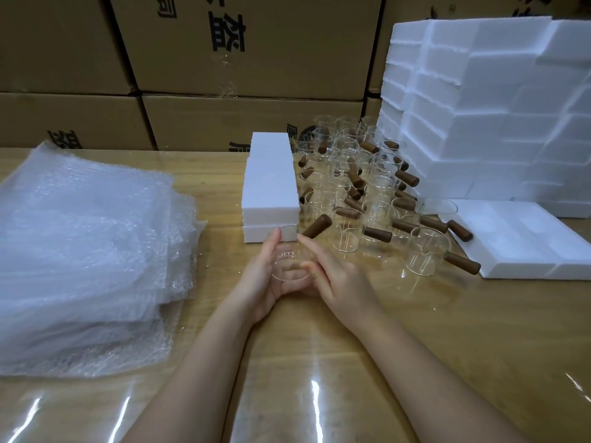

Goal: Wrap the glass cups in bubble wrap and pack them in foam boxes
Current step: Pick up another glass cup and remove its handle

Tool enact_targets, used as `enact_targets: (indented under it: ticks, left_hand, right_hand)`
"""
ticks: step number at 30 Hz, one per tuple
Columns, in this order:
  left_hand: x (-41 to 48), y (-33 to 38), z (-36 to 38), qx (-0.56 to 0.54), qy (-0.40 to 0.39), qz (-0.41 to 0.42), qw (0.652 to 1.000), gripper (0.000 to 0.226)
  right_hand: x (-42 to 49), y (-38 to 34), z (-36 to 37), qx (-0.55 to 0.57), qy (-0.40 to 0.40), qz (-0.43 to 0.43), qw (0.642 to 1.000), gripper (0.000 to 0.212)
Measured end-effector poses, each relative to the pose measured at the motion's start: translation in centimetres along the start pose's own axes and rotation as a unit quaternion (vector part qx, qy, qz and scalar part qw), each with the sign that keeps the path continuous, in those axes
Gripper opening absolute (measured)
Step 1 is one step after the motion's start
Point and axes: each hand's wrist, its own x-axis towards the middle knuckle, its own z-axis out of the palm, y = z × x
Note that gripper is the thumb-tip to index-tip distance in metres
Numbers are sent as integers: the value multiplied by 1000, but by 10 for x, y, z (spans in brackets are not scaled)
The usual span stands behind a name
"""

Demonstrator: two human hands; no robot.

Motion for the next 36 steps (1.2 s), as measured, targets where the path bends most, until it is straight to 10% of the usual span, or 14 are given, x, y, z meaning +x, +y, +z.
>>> enact_targets:
  ticks: [6, 15, 21, 36]
  left_hand:
    - [3, -6, -6, 8, -38, 35, 999, 69]
    - [4, -13, -1, 37, 37, 89, 995, 50]
    - [-1, -17, 3, 152, -8, 168, 974, 54]
    - [3, -22, -5, 203, 57, 158, 965, 65]
  right_hand:
    - [-1, 7, 8, 3, -21, 27, 999, 57]
    - [2, 11, 6, -45, 150, 111, 981, 37]
    - [3, 10, 4, -52, 6, 64, 997, 47]
    - [3, 0, 3, -50, 2, -79, 996, 36]
